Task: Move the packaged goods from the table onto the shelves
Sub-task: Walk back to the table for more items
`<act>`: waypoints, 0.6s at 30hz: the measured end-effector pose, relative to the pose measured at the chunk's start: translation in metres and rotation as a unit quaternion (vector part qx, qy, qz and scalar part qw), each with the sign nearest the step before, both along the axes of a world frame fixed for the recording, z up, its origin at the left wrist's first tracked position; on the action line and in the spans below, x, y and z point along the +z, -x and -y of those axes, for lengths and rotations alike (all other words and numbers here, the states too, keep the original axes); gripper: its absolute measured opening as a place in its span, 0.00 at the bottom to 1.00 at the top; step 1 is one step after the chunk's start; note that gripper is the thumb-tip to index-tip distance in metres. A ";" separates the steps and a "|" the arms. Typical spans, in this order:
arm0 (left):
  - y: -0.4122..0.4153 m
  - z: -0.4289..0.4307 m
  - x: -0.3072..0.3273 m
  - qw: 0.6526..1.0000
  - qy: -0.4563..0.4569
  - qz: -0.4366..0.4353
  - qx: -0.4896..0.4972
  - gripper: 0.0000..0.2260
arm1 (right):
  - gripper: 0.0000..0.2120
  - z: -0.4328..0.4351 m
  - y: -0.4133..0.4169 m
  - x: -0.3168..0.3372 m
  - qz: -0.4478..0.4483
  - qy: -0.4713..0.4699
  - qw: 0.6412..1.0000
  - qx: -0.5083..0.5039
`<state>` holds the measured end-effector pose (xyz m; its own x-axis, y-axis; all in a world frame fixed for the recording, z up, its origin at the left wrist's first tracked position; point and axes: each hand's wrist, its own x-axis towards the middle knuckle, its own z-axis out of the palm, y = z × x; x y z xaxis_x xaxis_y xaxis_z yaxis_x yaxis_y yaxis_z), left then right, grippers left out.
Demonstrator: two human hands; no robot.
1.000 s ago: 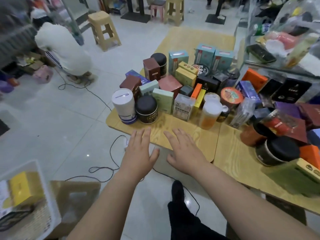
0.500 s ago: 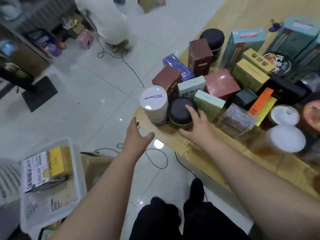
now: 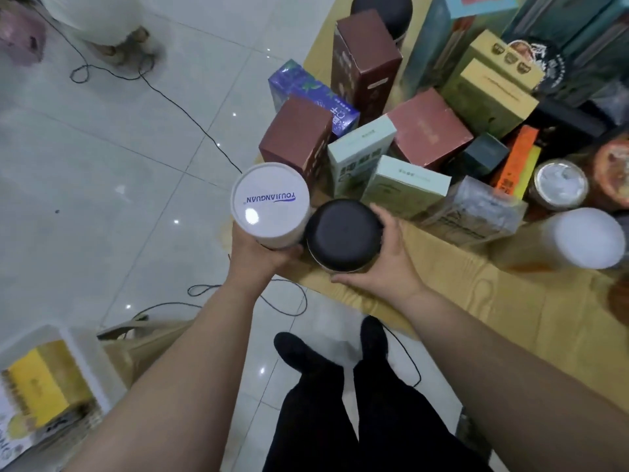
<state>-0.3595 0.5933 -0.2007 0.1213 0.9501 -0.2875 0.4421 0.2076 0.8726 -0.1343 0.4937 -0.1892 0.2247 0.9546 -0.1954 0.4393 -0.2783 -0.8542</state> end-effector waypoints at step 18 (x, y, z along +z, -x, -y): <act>0.044 0.069 0.032 0.954 0.196 0.224 0.029 0.38 | 0.56 0.028 0.003 0.026 -0.318 0.145 0.935 0.051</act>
